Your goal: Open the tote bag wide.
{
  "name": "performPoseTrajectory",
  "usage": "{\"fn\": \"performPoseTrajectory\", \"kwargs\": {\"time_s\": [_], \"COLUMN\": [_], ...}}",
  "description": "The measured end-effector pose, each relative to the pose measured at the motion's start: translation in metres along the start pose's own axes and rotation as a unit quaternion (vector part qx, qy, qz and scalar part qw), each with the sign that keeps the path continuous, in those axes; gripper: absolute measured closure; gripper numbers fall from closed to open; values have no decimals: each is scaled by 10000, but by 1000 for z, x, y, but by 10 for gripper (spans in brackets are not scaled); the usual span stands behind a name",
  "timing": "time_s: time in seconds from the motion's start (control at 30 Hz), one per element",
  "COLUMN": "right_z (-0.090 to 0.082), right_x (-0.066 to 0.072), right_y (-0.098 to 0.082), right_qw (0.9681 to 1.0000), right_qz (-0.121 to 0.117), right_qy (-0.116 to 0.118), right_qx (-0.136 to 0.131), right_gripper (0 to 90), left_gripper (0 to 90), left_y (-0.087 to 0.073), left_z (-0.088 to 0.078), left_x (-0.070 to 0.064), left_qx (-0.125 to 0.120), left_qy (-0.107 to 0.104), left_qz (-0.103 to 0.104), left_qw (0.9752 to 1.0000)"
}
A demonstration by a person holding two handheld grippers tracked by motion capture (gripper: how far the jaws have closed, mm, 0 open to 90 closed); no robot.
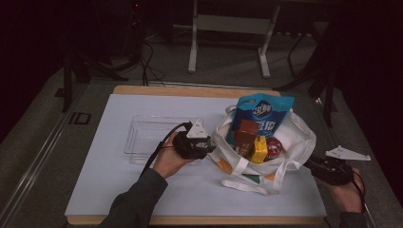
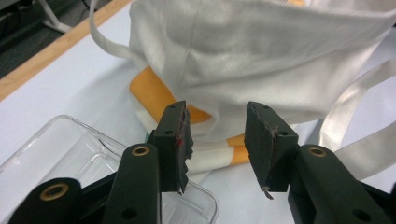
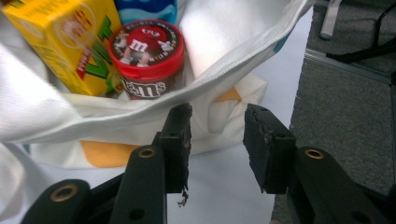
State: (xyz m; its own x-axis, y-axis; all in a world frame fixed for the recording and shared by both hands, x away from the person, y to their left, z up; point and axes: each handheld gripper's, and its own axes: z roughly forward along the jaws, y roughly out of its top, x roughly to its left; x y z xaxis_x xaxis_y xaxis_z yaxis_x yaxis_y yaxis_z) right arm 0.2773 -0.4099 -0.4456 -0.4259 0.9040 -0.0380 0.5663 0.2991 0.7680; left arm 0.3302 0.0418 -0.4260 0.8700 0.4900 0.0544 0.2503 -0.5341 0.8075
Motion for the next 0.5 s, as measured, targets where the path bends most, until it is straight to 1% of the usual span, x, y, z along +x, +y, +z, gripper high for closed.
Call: {"fn": "performPoseTrajectory", "kwargs": {"time_s": [0.03,0.07,0.1,0.17,0.2,0.33,0.43,0.5], "right_z": [-3,-5,-8,-12,-13,-19,-23,-23], "right_x": [0,0,-1,-1,-1,-3,-7,-9], "right_y": [1,2,3,6,7,14,20,24], "right_qw": [10000,10000,9999,9999,9998,9995,9988,9985], "right_qz": [5,32,30,56,50,68,157,200], "right_qy": [18,29,26,-26,-44,-119,-135,-152], "right_qx": [-26,-58,-98,-153,-163,-273,-433,-482], "right_gripper": [595,591,581,569,565,563,559,559], "left_gripper": [580,575,575,575,572,567,566,566], "left_y": [1,3,4,7,10,19,26,30], "left_z": [-3,-5,-8,-12,-15,-23,-27,-28], "left_x": [0,0,0,-1,0,1,3,4], "left_qx": [-26,-74,-101,-169,-204,-412,-486,-544], "left_qy": [-4,21,68,156,154,205,232,257], "left_qz": [7,-7,22,35,36,-62,-66,-103], "left_qw": [10000,10000,9999,9997,9997,9989,9985,9981]}}
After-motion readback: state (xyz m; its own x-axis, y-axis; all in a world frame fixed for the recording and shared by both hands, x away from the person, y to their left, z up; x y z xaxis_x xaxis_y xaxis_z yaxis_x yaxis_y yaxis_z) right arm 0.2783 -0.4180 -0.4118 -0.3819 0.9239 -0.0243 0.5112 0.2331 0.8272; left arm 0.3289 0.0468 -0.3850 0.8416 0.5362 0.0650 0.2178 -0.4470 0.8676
